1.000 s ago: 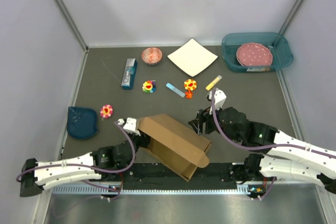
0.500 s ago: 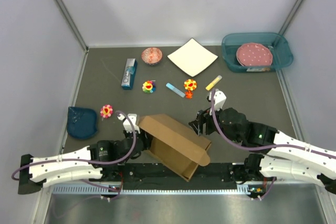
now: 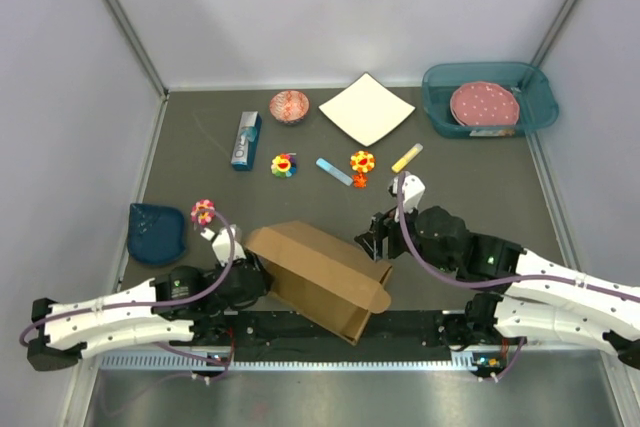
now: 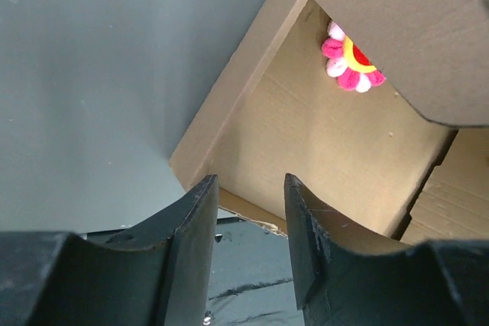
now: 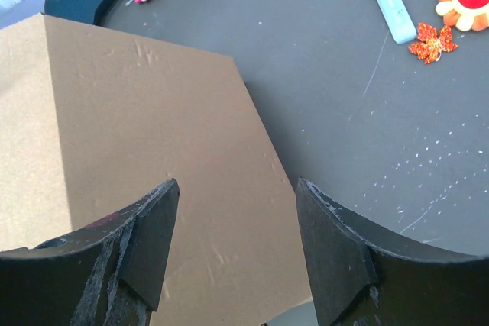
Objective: Fold the paper box
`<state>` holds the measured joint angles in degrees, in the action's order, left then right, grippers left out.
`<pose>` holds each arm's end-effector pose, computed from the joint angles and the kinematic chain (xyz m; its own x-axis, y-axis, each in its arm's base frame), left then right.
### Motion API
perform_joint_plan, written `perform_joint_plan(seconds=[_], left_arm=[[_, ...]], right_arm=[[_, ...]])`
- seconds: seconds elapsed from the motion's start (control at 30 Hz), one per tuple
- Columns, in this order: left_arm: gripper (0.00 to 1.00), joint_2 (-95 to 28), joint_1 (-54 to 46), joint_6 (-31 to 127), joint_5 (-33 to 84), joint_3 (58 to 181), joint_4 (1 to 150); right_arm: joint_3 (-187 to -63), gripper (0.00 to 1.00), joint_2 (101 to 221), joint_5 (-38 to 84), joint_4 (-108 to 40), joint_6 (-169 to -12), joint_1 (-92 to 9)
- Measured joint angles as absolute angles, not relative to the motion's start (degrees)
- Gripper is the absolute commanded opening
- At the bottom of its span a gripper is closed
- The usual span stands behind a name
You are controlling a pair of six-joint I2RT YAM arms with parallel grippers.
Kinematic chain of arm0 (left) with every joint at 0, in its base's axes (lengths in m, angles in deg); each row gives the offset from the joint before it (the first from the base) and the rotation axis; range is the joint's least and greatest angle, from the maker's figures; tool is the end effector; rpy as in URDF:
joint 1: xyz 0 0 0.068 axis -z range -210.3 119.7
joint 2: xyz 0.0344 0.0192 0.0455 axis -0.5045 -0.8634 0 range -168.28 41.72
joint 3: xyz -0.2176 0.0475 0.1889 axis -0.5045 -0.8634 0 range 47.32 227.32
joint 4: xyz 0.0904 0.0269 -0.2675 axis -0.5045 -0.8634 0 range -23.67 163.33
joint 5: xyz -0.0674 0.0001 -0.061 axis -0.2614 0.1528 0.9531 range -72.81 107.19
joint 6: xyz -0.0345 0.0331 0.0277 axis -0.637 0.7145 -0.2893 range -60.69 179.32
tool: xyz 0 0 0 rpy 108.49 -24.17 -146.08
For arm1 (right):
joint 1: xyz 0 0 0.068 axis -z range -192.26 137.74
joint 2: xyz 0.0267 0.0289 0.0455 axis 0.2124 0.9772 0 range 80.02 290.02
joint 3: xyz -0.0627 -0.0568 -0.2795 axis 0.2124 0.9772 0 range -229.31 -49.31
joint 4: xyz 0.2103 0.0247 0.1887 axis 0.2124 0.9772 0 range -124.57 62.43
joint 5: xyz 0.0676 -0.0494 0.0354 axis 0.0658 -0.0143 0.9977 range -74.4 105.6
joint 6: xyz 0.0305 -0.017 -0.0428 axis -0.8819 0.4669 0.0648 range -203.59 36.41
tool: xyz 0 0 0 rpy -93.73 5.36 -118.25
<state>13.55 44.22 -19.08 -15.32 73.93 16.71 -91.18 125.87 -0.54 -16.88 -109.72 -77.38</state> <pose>0.0451 -0.0867 0.2104 -0.7676 -0.3232 -0.5535 -0.0738 0.9024 -0.4246 0.0923 0.1740 0.3177 -0.4754 -0.0195 -0.8795 -0.6163 0.7208 0.3171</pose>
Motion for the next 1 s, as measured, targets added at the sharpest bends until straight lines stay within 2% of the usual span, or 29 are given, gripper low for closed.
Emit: perform_joint_plan(seconds=[0.17, 0.6, 0.8, 0.83, 0.9, 0.97, 1.0], left_arm=[[0.44, 17.4, 44.3, -20.7, -15.6, 74.9, 14.1], [0.46, 17.8, 44.3, -21.4, -14.1, 74.1, 14.1], [0.47, 26.1, 44.3, -20.0, -17.0, 75.9, 13.9], [0.46, 27.1, 44.3, -19.2, -17.7, 76.7, 14.3], [0.28, 28.0, 44.3, -16.5, -18.5, 78.5, 15.8], [0.06, 28.0, 44.3, -13.1, -18.3, 80.1, 17.8], [0.00, 27.9, 44.3, -12.1, -18.0, 80.4, 18.7]], right_arm=[[-89.6, 0.64, 125.9, -0.4, -17.2, -109.7, -77.4], [-89.0, 0.64, 124.2, -0.5, -17.2, -109.8, -77.4], [-88.2, 0.64, 123.4, -0.9, -17.0, -109.8, -77.4], [-88.1, 0.64, 123.4, -1.0, -17.0, -109.8, -77.4], [-87.9, 0.64, 123.2, -1.2, -17.0, -109.8, -77.4], [-87.9, 0.64, 123.0, -1.4, -16.9, -109.8, -77.4], [-87.9, 0.64, 122.9, -1.5, -16.9, -109.8, -77.4]])
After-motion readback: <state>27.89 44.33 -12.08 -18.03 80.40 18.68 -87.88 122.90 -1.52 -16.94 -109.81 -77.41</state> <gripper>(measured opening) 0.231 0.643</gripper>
